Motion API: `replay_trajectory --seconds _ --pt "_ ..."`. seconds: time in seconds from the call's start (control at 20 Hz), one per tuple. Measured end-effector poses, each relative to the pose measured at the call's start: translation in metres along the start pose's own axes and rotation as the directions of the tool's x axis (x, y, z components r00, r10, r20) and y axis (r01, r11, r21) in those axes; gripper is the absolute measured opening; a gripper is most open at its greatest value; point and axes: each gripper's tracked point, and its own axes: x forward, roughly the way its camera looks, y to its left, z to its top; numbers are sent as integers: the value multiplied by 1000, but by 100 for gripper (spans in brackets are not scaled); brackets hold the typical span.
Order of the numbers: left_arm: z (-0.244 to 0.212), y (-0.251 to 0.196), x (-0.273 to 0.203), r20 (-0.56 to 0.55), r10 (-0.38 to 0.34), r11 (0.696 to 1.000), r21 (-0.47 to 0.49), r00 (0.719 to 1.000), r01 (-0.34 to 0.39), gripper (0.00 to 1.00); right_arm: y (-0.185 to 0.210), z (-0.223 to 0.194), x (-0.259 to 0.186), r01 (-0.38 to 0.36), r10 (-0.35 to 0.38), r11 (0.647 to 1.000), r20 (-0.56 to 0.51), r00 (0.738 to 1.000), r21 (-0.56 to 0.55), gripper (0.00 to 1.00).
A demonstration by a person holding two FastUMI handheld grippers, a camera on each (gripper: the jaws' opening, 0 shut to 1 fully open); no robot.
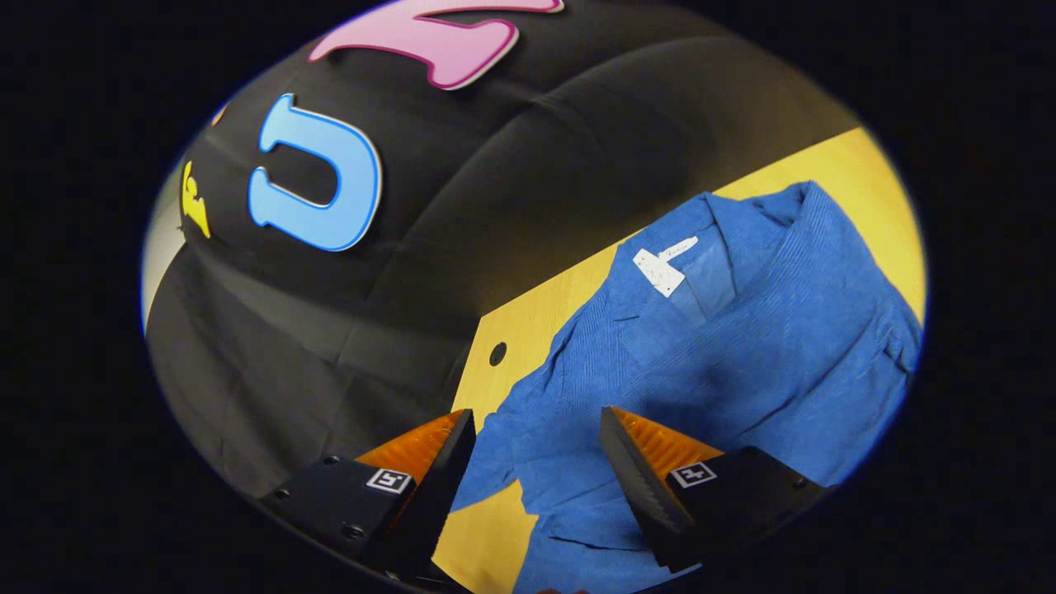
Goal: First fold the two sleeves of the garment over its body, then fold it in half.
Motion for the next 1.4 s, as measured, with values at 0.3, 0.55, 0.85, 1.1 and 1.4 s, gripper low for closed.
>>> replay_trajectory --seconds 0.3,0.55,0.85,1.1,1.4 --pt "19 90 76 5 131 987 96 991 -131 82 -17 -5 -124 95 -86 987 78 993 -130 97" --pt "13 166 173 -122 243 956 200 962 -216 82 -29 1 -231 240 -188 941 220 957 -240 97" --pt "-9 207 260 -324 315 947 175 892 -271 85 -29 18 -344 448 -273 813 435 858 -372 97" --pt "-42 235 282 -484 341 939 139 806 -314 84 -24 19 -392 554 -305 725 531 790 -409 97" --pt "-64 241 292 -562 290 955 110 775 -277 84 -25 -19 -390 556 -313 731 530 788 -395 97"
